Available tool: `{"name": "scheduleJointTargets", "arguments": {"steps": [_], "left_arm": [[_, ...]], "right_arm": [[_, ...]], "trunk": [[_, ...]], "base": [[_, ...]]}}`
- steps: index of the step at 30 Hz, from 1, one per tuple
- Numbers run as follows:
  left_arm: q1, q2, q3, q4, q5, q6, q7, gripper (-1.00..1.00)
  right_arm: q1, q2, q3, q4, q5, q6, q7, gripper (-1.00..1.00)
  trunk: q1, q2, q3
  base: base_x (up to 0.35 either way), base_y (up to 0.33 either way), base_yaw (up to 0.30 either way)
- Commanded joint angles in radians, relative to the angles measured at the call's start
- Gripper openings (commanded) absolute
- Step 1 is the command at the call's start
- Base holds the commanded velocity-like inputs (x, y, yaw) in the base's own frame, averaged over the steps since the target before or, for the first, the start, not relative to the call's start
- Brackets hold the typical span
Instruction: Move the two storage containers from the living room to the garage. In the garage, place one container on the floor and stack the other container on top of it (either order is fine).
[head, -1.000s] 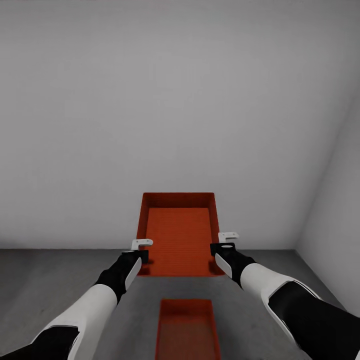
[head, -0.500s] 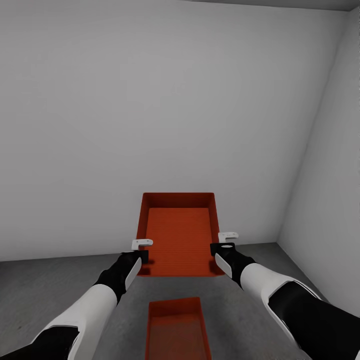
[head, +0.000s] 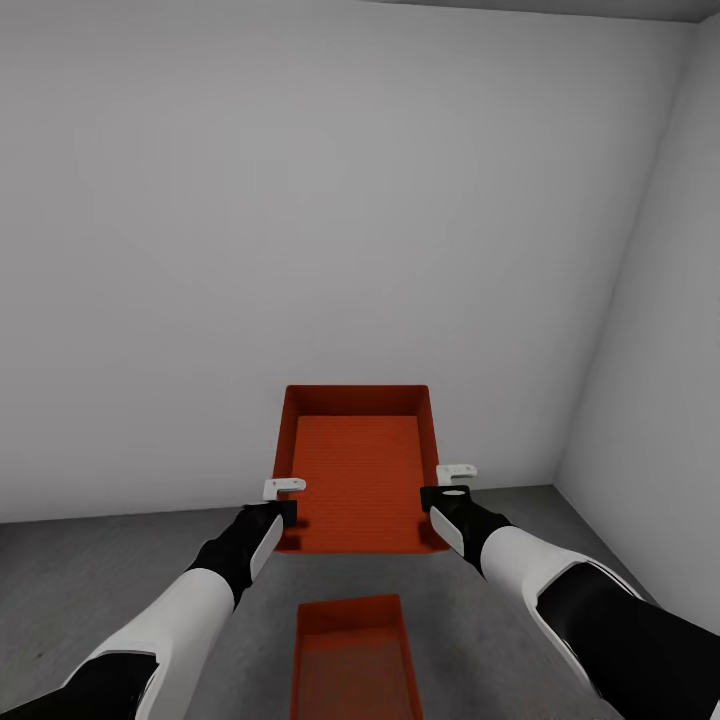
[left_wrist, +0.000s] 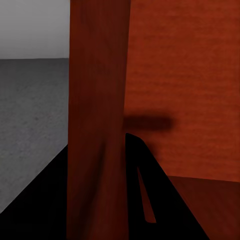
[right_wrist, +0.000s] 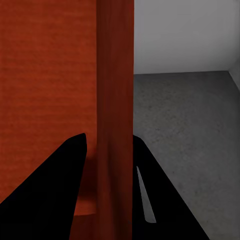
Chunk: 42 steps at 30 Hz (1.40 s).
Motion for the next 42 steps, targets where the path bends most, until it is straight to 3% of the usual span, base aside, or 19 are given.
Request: {"name": "scheduleJointTargets", "arguments": {"steps": [1, 22, 42], "left_arm": [[-0.001, -0.002, 0.0, -0.027, -0.001, 0.004, 0.006, -1.0], [-0.001, -0.001, 0.0, -0.027, -0.001, 0.003, 0.006, -1.0], [-0.001, -0.001, 0.0, -0.025, -0.002, 0.003, 0.006, -1.0]], "right_arm": [[0.001, 0.0, 0.055, 0.001, -0.023, 0.007, -0.004, -1.0], [0.001, 0.0, 0.055, 0.001, -0.023, 0.007, -0.004, -1.0], [0.001, 0.0, 0.055, 0.001, -0.023, 0.007, -0.004, -1.0]], "trunk": [[0.0, -0.001, -0.001], [0.0, -0.001, -0.001], [0.0, -0.001, -0.001]], "base": [[0.0, 0.0, 0.0], [0.0, -0.061, 0.0], [0.055, 0.052, 0.0]]}}
